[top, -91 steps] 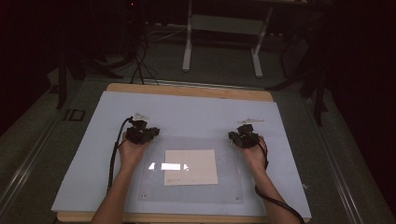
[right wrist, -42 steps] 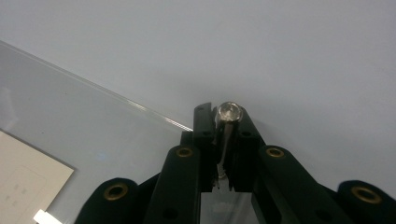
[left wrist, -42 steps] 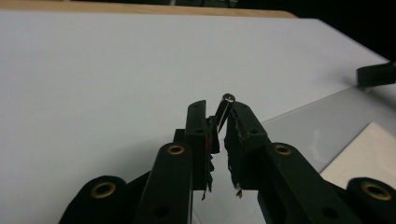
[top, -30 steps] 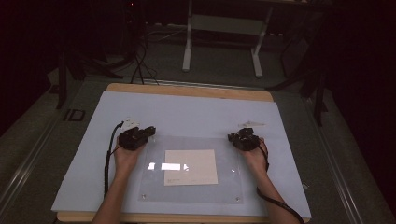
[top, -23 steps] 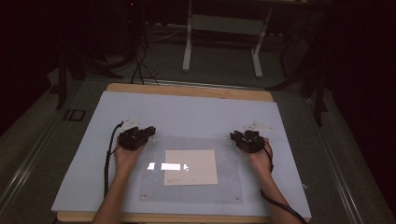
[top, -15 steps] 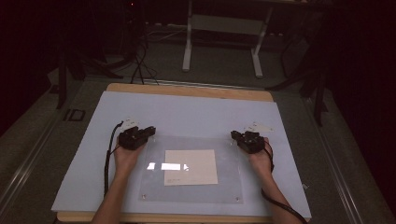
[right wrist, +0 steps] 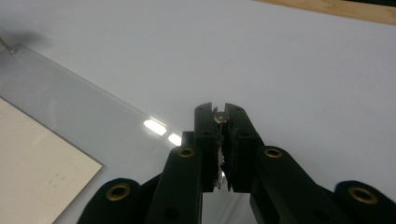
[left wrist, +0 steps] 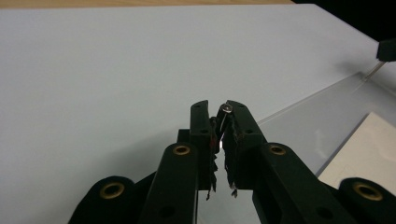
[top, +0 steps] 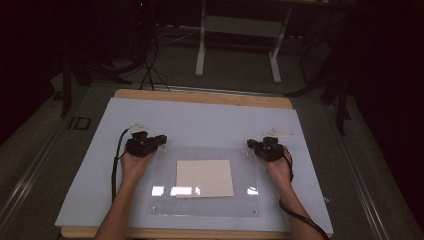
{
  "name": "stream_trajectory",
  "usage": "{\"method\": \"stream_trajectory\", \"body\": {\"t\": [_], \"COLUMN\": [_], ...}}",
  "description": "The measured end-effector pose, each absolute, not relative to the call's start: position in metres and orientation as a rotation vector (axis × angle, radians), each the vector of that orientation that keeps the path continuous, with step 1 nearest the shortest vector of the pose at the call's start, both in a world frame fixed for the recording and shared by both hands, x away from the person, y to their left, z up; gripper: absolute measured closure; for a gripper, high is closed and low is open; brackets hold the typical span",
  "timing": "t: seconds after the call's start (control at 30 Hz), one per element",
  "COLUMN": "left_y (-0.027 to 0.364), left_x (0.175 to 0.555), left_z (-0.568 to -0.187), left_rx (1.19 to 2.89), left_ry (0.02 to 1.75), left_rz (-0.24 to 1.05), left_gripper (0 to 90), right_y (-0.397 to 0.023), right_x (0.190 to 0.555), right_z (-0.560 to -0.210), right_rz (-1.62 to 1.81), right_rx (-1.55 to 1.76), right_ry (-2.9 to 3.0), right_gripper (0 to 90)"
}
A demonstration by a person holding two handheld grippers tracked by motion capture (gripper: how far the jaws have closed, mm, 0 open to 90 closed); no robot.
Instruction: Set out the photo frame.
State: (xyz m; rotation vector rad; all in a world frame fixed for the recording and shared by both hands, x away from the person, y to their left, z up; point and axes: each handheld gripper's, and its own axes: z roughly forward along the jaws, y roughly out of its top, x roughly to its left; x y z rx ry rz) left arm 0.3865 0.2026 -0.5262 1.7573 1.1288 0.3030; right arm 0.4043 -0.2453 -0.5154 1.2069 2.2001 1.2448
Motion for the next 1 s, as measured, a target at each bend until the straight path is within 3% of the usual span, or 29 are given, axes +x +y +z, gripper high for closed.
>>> {"method": "stream_trajectory", "body": {"t": [0.67, 1.0], "left_y": [0.202, 0.199], "left_x": [0.423, 0.434], "left_z": [-0.523, -0.525], "left_rx": [1.703, 1.668], "left_ry": [1.295, 1.383], "left_rz": [0.138, 0.108], "left_gripper": [84.7, 85.4], "right_y": [-0.245, -0.236], "right_x": [0.438, 0.450], "right_z": [-0.510, -0.504], "right_rz": [1.248, 1.080], "right_rx": [1.413, 1.380], "right_ry": [2.235, 2.276], "right_gripper": [84.8, 77.3]}}
